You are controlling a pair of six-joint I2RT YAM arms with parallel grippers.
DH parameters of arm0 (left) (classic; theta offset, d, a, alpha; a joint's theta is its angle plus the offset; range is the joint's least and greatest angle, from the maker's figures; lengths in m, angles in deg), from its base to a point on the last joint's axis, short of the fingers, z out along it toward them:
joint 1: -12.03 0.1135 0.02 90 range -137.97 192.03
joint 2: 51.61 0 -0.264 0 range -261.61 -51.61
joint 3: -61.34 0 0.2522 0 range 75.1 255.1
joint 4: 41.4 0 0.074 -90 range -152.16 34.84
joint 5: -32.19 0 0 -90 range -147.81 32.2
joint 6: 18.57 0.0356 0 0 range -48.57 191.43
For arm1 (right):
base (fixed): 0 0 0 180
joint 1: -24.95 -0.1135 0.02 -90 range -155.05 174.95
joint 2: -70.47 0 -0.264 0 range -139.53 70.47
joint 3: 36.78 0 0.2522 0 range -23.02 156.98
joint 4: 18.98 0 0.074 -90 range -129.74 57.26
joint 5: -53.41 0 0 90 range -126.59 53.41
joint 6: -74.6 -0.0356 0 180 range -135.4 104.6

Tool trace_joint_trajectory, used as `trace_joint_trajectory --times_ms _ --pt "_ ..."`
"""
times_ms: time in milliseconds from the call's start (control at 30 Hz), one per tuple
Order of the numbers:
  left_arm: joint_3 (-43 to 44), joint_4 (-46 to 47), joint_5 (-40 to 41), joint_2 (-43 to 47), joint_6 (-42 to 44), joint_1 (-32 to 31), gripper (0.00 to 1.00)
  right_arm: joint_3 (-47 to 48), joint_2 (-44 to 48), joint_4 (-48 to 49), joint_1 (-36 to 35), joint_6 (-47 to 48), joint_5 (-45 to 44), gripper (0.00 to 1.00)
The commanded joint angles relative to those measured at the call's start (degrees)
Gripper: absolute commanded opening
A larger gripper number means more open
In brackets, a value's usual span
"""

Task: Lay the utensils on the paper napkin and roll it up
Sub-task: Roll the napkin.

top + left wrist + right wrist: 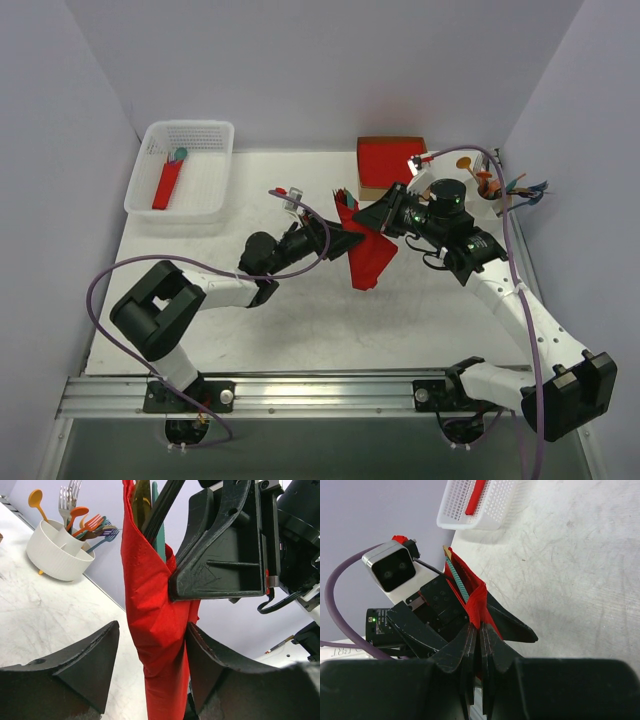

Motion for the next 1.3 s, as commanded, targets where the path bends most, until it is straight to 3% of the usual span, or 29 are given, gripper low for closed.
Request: trace_joint_trajectory --times_ms 0,767,1000,1267 --pt "2.2 7.5 -1.5 -0.2 -0.7 0.3 0.63 1.6 0.7 4.4 -0.4 -0.9 1.8 0.00" --pt "2.3 6.5 -2.3 3.8 -0.6 0.4 0.63 -0.6 0.7 5.3 -0.4 -1.1 2.0 0.00" --pt "2.9 7.0 -2.8 3.0 -1.2 0.4 0.49 -0.7 0.7 5.7 -0.4 -1.4 2.2 0.00" --pt "3.9 7.3 -3.4 2.7 -1.8 0.4 0.48 -1.5 0.8 6.1 -0.5 -1.7 2.5 0.00"
